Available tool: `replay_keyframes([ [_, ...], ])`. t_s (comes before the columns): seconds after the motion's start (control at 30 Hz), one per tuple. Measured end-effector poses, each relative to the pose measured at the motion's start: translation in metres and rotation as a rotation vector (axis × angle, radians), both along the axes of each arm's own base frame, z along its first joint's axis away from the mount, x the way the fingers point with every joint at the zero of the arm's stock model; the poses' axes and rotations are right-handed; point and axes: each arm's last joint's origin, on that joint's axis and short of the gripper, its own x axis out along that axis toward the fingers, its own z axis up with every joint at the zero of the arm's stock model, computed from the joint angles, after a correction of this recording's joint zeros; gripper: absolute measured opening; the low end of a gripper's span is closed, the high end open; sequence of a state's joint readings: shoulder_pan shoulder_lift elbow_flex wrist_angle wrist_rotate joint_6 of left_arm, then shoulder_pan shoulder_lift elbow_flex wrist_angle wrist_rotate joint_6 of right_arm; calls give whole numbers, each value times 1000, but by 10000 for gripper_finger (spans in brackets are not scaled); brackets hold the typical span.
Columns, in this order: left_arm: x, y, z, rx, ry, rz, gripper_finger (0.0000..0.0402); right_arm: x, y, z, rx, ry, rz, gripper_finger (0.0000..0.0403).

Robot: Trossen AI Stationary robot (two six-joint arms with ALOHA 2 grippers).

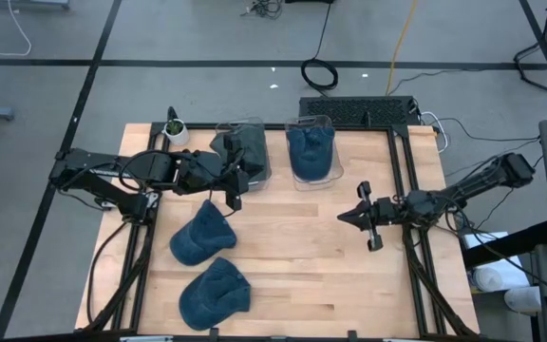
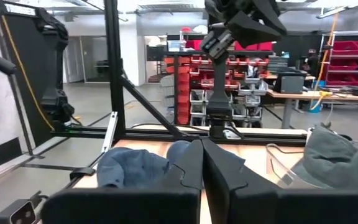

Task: Pick & Place hat
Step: Put the top blue cap into the right transparent bin

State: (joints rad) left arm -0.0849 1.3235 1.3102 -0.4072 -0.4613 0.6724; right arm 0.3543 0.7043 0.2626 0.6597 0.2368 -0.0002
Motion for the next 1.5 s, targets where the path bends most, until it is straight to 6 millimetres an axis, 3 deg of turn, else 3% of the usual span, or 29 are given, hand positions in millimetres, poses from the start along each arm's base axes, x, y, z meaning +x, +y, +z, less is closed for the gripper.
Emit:
replay_keyframes([
  [1.5,0,0,0,0,0,0,42,-2,5,1,-36,-12,26,0],
])
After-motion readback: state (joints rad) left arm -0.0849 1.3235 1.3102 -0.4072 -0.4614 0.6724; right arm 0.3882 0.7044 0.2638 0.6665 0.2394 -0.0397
